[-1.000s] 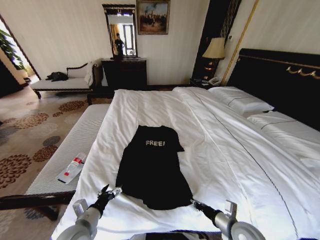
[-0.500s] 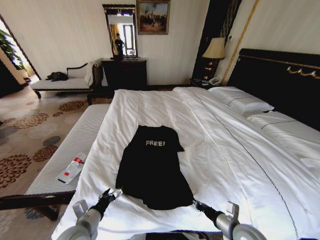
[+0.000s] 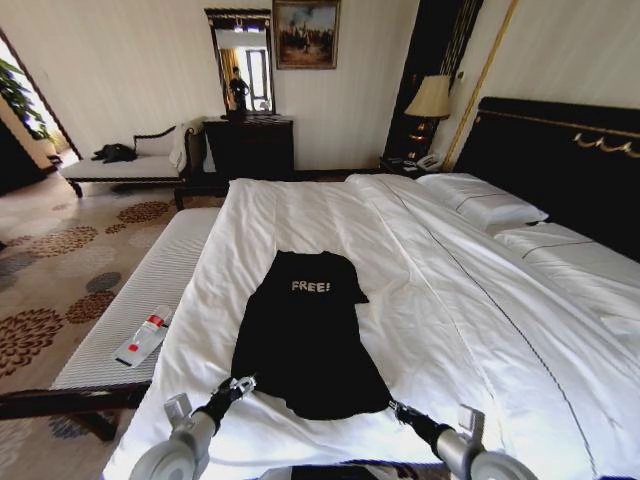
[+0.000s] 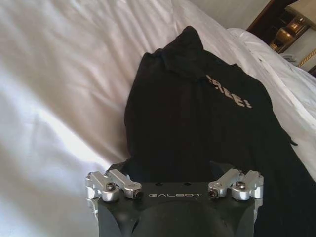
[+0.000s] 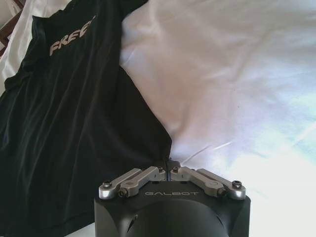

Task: Fold the clothes on the bed.

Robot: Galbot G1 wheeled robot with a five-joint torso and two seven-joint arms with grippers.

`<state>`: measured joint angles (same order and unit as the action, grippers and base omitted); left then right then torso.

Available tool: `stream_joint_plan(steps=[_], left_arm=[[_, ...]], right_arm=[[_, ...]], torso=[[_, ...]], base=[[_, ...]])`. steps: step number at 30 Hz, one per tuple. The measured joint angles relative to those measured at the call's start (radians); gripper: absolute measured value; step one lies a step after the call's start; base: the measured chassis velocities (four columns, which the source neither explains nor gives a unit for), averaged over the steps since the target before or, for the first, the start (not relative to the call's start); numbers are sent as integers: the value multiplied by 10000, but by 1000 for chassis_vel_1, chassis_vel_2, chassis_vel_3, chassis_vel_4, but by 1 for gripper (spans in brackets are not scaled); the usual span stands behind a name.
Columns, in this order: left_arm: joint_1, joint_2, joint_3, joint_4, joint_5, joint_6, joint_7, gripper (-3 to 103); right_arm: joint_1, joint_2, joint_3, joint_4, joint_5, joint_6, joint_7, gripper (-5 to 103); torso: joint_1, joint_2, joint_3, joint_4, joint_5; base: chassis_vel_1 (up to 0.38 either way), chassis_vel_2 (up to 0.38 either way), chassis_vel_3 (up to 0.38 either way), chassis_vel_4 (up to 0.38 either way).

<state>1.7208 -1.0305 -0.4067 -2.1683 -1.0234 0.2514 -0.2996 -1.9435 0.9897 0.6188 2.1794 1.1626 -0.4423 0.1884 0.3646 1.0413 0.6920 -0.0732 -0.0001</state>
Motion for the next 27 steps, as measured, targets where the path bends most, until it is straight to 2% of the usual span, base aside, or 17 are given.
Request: stream_joint_plan(steps=[1,2,5,6,10,12,15,18,20,22,23,24,27], left_arm=[[-150,-13,149,14,28,1,-88,90],[-150,-13,149,14,28,1,-88,90],[-478,-47,565,165,169,10,-282,74],[-478,-47,565,165,169,10,-282,74],[-700,-127,881,206,295,27,-504,52],[-716,-136,911,203,305,30,-521,52],[-838,-256,1199,189,512,64,-671,36],[-843,-285,1239,124,618,64,-715,30],[-784,-262,1196,-95,655,64,-777,19],[-733,-221,1138,-196,652,65,-801,19],[-696,-183,1096,-257,649,64,-813,9],[-641,-118,1028,-332,635,64,-818,4],[-631,-82,972,-343,608,65,-820,2]], right_arm=[[-15,12,0,0,-26,9,0,0],[-15,12,0,0,-26,9,0,0],[-24,39,53,0,-56,25,5,0],[-24,39,53,0,-56,25,5,0],[-20,50,140,7,-12,31,35,0],[-21,52,141,7,-12,31,38,0],[-19,80,135,27,-21,40,84,0],[-23,92,131,38,-40,54,94,0],[-47,107,132,40,-76,83,102,0],[-59,110,133,32,-94,102,103,0],[-61,113,134,23,-109,113,103,0],[-60,127,125,8,-132,138,103,0],[-40,160,82,5,-155,154,105,0]], torso=[[0,0,0,0,1],[0,0,0,0,1],[0,0,0,0,1],[0,0,0,0,1],[-1,0,0,0,2],[0,0,0,0,2],[0,0,0,0,1],[0,0,0,0,1],[0,0,0,0,0],[0,1,0,0,2],[0,1,0,0,2],[0,0,0,0,2],[0,1,0,0,2]], base=[[0,0,0,0],[0,0,0,0],[0,0,0,0],[0,0,0,0],[0,0,0,0],[0,0,0,0],[0,0,0,0],[0,0,0,0],[0,0,0,0],[0,0,0,0],[0,0,0,0],[0,0,0,0],[0,0,0,0]])
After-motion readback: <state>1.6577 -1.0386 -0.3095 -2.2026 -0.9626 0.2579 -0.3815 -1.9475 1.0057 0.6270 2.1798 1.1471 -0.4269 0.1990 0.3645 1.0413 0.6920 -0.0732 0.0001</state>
